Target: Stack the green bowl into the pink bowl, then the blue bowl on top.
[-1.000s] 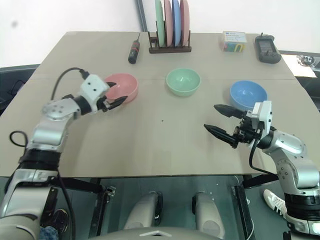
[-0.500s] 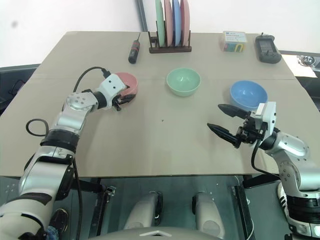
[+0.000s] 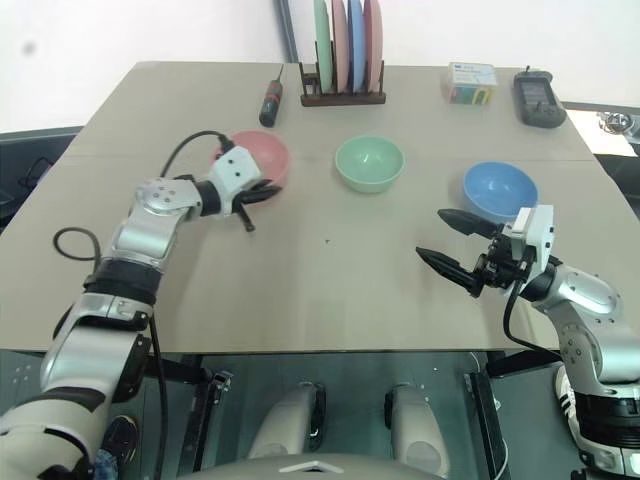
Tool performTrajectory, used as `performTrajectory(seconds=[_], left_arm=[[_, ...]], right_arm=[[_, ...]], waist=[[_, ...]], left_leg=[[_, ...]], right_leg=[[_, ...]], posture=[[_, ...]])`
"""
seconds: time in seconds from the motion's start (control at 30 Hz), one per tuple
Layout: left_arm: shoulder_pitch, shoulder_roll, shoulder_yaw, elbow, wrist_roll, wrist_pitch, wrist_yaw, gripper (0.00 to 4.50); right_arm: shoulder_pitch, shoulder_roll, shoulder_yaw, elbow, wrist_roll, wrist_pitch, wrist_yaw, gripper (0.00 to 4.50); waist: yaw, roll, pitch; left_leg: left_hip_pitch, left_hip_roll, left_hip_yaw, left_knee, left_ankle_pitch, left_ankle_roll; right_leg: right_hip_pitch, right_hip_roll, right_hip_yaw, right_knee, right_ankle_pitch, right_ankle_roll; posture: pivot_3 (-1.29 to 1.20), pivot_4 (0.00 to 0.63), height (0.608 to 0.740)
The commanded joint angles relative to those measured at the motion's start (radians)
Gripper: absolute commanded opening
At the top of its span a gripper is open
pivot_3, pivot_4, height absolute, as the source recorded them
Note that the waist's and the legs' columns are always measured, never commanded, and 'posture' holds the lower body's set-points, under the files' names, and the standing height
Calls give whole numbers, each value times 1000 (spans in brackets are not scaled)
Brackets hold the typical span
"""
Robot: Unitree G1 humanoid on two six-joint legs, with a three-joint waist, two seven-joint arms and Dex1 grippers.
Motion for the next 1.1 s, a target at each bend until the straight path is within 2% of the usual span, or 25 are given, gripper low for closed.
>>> performTrajectory(seconds=[0.03, 0.17, 0.33, 0.4, 0.43, 0.6, 0.7, 0.8, 0.93, 1.1], left_arm=[[63, 24, -66, -321, -98, 142, -159, 57], [107, 64, -107, -514, -139, 287, -234, 57], [135, 88, -133, -600, -135, 295, -249, 57], [140, 90, -132, -602, -135, 289, -249, 812], [142, 92, -130, -600, -130, 283, -246, 979], [149, 92, -97, -623, -142, 297, -215, 3223], [167, 92, -39, -665, -205, 343, -200, 4485], [191, 85, 63, -717, -320, 430, -177, 4485], [272, 30, 313, -756, -549, 574, -82, 4485], [490, -16, 553, -806, -625, 590, 78, 4485]], right_arm=[[-8, -16, -19, -20, 9, -10, 2, 3765], [-6, -17, -18, -23, 11, -8, 2, 3765], [-2, -17, -18, -26, 11, -6, -1, 3765], [0, -17, -18, -28, 11, -6, -2, 3765], [0, -17, -18, -29, 11, -5, -3, 3765], [5, -18, -16, -34, 14, 3, -7, 3765], [-1, -19, -6, -30, 4, 5, -10, 3765], [-36, -32, 17, -7, -33, 16, -27, 3765], [-192, -101, 135, 116, -182, 110, -65, 3765], [-418, -120, 303, 332, -394, 37, -45, 3765]], waist=[[-2, 0, 0], [-9, 0, 0], [-7, 0, 0], [-5, 0, 0], [-4, 0, 0], [-2, 0, 0], [-3, 0, 0], [-6, 0, 0], [-20, 1, 0], [-33, 1, 0]], left_leg=[[0, 0, 0, 0, 0, 0], [1, 0, 0, 0, 0, 0], [3, 1, 0, 0, 0, 0], [2, 1, 0, 1, 0, 0], [2, 1, 0, 1, 0, 0], [2, 1, 0, 1, 0, 0], [2, 1, 0, 1, 0, 0], [2, 1, 0, 1, 0, 0], [3, 1, 2, 1, 0, 0], [3, 2, 1, 1, 0, 0]], right_leg=[[0, 0, 0, 0, 0, 0], [0, 0, 1, 1, 0, 0], [1, 1, 1, 2, -2, 3], [1, 1, 1, 1, -2, 3], [1, 1, 1, 1, -2, 3], [1, 1, 1, 1, -2, 3], [1, 1, 1, 1, -2, 3], [0, 1, 1, 1, -2, 3], [0, 1, 2, 1, -2, 3], [0, 1, 2, 2, 0, 0]], posture=[[0, 150, 740], [0, 150, 740], [0, 150, 740], [0, 150, 740], [0, 150, 740], [0, 150, 740], [0, 150, 740], [0, 150, 740], [0, 150, 740], [0, 150, 740]])
